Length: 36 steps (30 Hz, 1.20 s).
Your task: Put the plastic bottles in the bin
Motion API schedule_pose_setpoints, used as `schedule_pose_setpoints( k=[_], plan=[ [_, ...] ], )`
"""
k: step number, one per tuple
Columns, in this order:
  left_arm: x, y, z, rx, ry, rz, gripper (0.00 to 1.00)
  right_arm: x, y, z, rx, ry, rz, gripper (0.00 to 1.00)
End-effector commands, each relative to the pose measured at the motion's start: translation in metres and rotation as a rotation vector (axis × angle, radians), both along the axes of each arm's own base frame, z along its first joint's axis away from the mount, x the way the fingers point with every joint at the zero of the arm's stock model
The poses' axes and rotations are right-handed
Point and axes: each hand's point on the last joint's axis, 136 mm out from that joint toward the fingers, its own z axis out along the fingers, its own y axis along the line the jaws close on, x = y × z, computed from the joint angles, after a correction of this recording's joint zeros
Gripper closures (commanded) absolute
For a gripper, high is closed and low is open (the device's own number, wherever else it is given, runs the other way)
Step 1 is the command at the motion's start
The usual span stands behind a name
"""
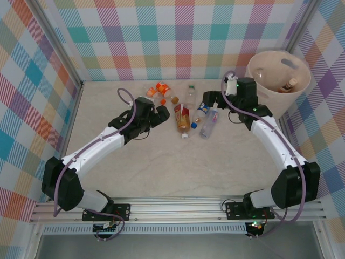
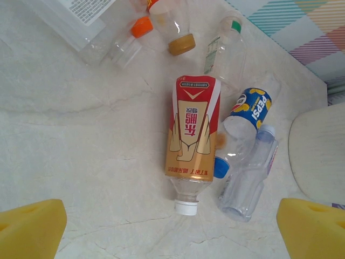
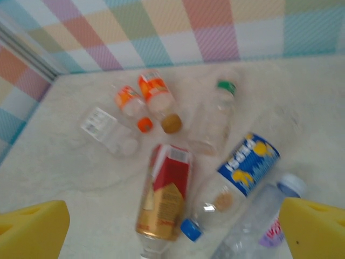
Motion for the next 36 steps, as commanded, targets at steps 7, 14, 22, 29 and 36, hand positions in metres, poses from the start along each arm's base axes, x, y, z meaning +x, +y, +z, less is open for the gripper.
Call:
schedule_pose_setpoints(
  k=[7, 14, 22, 29, 36],
  plan=[
    [0.001, 0.007, -0.019, 0.005, 0.060, 0.038, 0.00, 0.004, -0.024, -0.104, -0.091, 0.315, -0.333, 0.08],
    [0.002, 0.006, -0.025, 0.009, 0.080, 0.035, 0.00, 0.009, -0.015, -0.147, -0.090, 0.424, -0.384, 0.19],
    [0.002, 0.006, -0.031, 0.017, 0.101, 0.033, 0.00, 0.008, -0.019, -0.191, -0.150, 0.506, -0.449, 0.28],
    [0.005, -0.001, -0.034, 0.006, 0.115, 0.009, 0.00, 0.011, -0.018, -0.217, -0.181, 0.550, -0.450, 0.25],
    [0.006, -0.009, -0.035, -0.017, 0.119, -0.020, 0.00, 0.013, -0.017, -0.226, -0.203, 0.548, -0.426, 0.36]
  ],
)
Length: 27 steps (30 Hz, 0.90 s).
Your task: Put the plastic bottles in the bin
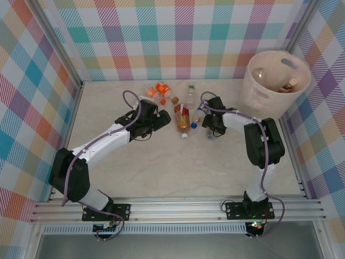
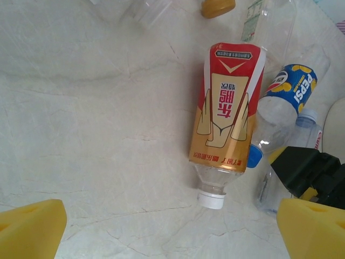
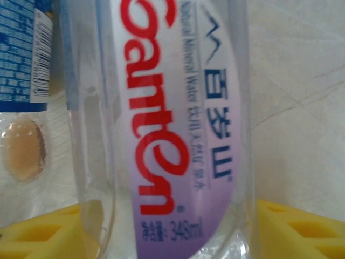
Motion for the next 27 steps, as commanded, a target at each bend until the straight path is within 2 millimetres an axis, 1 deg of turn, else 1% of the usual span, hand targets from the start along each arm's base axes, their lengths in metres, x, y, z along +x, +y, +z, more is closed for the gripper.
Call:
schedule_pose_setpoints(
  k=[1, 2, 5, 9, 15, 19, 23, 27],
  plan=[
    [0.005, -0.003, 0.009, -0.024, -0.018, -0.011, 0.00, 0.006, 0.005, 0.011, -0.002, -0.050, 0.037, 0.40],
    [0.005, -0.003, 0.008, -0.025, -0.016, -0.011, 0.00, 0.006, 0.005, 0.014, -0.003, -0.064, 0.049, 0.43],
    [0.006, -0.011, 0.008, -0.048, -0.018, -0.041, 0.00, 0.004, 0.004, 0.031, -0.011, -0.124, 0.091, 0.48],
    [0.008, -0.018, 0.006, -0.071, -0.012, -0.056, 0.00, 0.001, 0.008, 0.061, 0.001, -0.210, 0.175, 0.56],
    [0.011, -0.028, 0.002, -0.101, -0.003, -0.084, 0.00, -0.005, 0.009, 0.104, 0.024, -0.312, 0.212, 0.57],
    [0.010, -0.035, -0.004, -0.105, 0.012, -0.107, 0.00, -0.008, 0.015, 0.141, 0.072, -0.410, 0.237, 0.58],
    [0.010, -0.039, -0.009, -0.086, 0.026, -0.120, 0.00, -0.010, 0.025, 0.177, 0.136, -0.487, 0.280, 0.59],
    [0.006, -0.046, -0.016, -0.032, 0.056, -0.151, 0.00, -0.011, 0.033, 0.220, 0.183, -0.592, 0.324, 0.59]
  ],
)
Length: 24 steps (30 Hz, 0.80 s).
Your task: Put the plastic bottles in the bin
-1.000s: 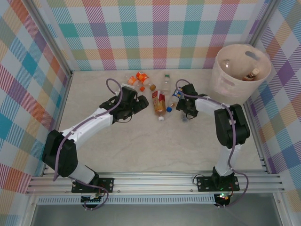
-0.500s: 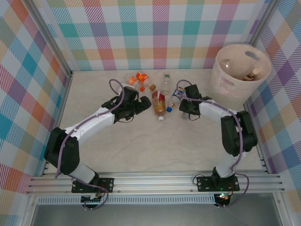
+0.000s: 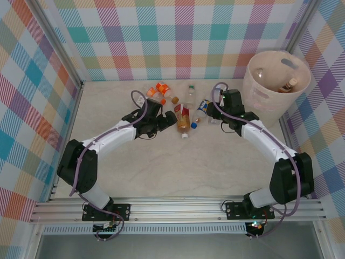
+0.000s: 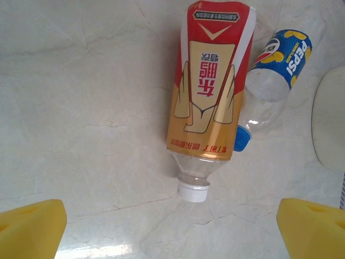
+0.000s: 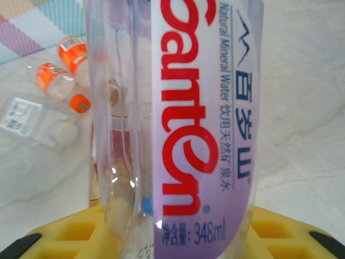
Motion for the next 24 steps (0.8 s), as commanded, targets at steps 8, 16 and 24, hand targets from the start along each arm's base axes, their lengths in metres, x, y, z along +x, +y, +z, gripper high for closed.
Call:
schedule_pose_setpoints(
  k=[8, 16, 24],
  plan=[
    [-0.007, -0.016, -0.008, 0.112, 0.023, -0.070, 0.00, 0.004, -0.001, 0.126, 0.092, -0.324, 0.094, 0.59],
    [-0.011, -0.012, -0.016, 0.156, 0.057, -0.061, 0.00, 0.011, -0.042, 0.182, 0.092, -0.457, 0.057, 0.59],
    [-0.013, -0.011, -0.018, 0.159, 0.046, -0.033, 0.00, 0.018, -0.101, 0.220, 0.110, -0.516, -0.058, 0.60]
  ],
)
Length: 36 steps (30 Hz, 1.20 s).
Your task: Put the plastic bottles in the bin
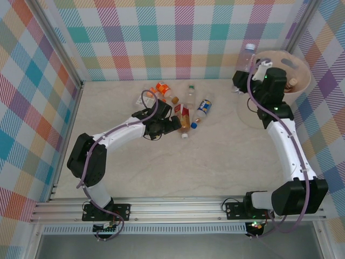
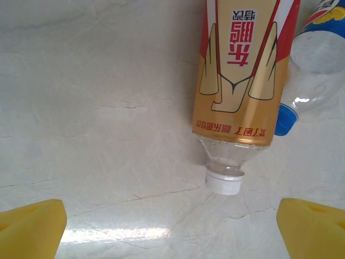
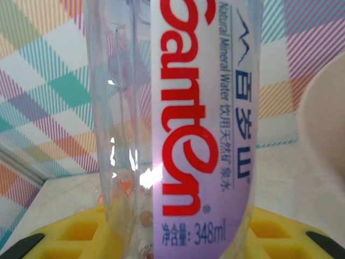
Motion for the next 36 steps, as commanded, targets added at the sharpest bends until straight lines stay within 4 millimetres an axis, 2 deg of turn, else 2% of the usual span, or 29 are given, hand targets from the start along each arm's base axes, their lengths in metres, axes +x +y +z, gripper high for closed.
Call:
schedule_pose_setpoints(
  k=[1, 5, 13, 19, 23, 26, 31, 36],
  plan=[
    [-0.003, -0.004, 0.008, -0.007, -0.040, 0.002, 0.00, -0.004, -0.018, 0.039, 0.002, -0.073, -0.024, 0.60],
    [-0.003, -0.004, 0.009, 0.004, -0.046, -0.004, 0.00, 0.001, -0.056, 0.038, -0.013, -0.026, -0.147, 0.61],
    [-0.010, -0.014, -0.006, -0.002, 0.004, -0.055, 0.00, 0.014, -0.128, 0.026, -0.026, 0.038, -0.317, 0.60],
    [-0.008, -0.017, -0.008, 0.012, -0.004, -0.058, 0.00, 0.028, -0.166, 0.014, -0.023, 0.091, -0.379, 0.57],
    [-0.006, -0.020, -0.010, 0.017, -0.006, -0.055, 0.00, 0.040, -0.183, 0.001, -0.064, 0.140, -0.405, 0.52],
    [-0.006, -0.018, -0.017, 0.029, 0.014, -0.023, 0.00, 0.047, -0.188, -0.010, -0.070, 0.171, -0.411, 0.46],
    [-0.005, -0.023, -0.021, 0.011, 0.013, -0.007, 0.00, 0.050, -0.192, -0.016, -0.026, 0.194, -0.440, 0.26],
    [-0.005, -0.031, -0.020, 0.021, 0.010, -0.055, 0.00, 0.045, -0.190, -0.014, -0.029, 0.194, -0.439, 0.14]
  ],
)
